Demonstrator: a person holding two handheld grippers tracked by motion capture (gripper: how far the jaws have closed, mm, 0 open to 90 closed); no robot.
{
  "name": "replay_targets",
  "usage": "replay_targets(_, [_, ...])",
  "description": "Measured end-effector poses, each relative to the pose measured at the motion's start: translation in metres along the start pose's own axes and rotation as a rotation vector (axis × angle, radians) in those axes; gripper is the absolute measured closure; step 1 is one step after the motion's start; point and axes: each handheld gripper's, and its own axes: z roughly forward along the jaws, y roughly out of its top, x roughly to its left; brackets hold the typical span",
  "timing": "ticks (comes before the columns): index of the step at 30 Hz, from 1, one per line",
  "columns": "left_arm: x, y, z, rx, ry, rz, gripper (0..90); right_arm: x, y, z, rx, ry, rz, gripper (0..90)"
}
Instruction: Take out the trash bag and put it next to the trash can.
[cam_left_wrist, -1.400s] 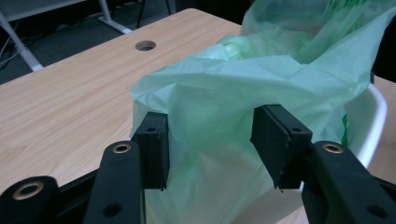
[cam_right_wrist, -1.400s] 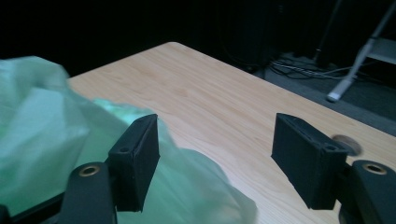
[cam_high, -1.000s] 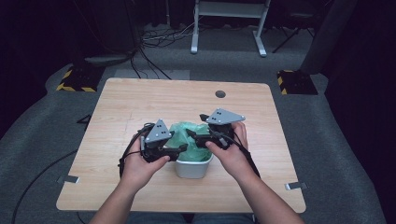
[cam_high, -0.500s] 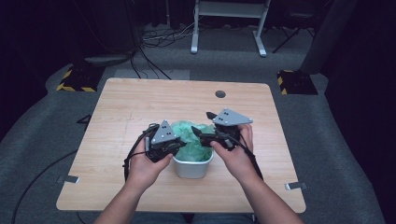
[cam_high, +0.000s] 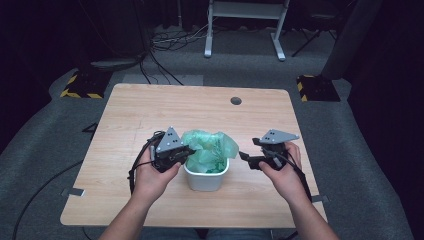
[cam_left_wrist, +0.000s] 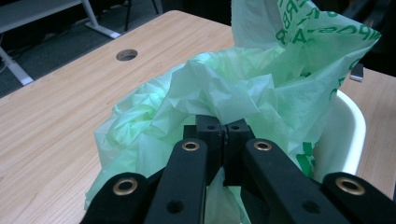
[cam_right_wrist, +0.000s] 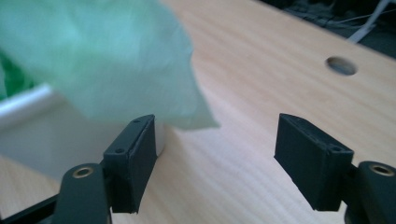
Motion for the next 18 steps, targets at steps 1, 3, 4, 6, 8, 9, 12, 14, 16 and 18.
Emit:
replay_targets(1, [0.0, 0.0, 0.0, 0.0, 0.001, 0.003, 88.9, 0.002, -0.002, 0.004, 0.02, 0.017, -0.009, 29.2])
replay_targets(3, [0.0, 0.0, 0.0, -0.003, -0.004, -0.005, 88.7, 0.007, -0.005, 0.012, 0.037, 0.038, -0.014, 29.2])
replay_targets(4, [0.0, 0.0, 0.0, -0.005, -0.005, -0.006, 88.6, 0.01, -0.006, 0.019, 0.043, 0.044, -0.012, 29.2])
replay_targets(6, [0.0, 0.0, -0.001, -0.005, -0.01, -0.008, 88.2, 0.013, -0.006, 0.028, 0.034, 0.052, -0.01, 29.2])
replay_targets(8, [0.0, -0.001, -0.001, -0.005, -0.015, -0.013, 86.4, 0.014, -0.004, 0.034, 0.004, 0.042, 0.01, 29.2])
replay_targets(9, [0.0, -0.001, -0.001, 0.001, -0.018, -0.01, 84.6, 0.013, -0.001, 0.037, -0.016, 0.033, 0.025, 29.3])
replay_targets(12, [0.0, -0.001, -0.001, -0.004, -0.025, -0.011, 76.0, 0.008, 0.007, 0.039, -0.079, -0.007, 0.083, 29.5])
replay_targets(14, [0.0, -0.001, 0.0, -0.006, -0.021, -0.001, 70.8, 0.004, 0.014, 0.04, -0.115, -0.037, 0.111, 29.5])
replay_targets(16, [0.0, -0.001, 0.0, -0.005, -0.013, 0.009, 65.7, 0.0, 0.02, 0.04, -0.14, -0.062, 0.134, 29.3])
replay_targets(18, [-0.001, -0.001, 0.002, -0.012, -0.023, 0.011, 61.0, -0.001, 0.028, 0.041, -0.177, -0.073, 0.151, 29.6])
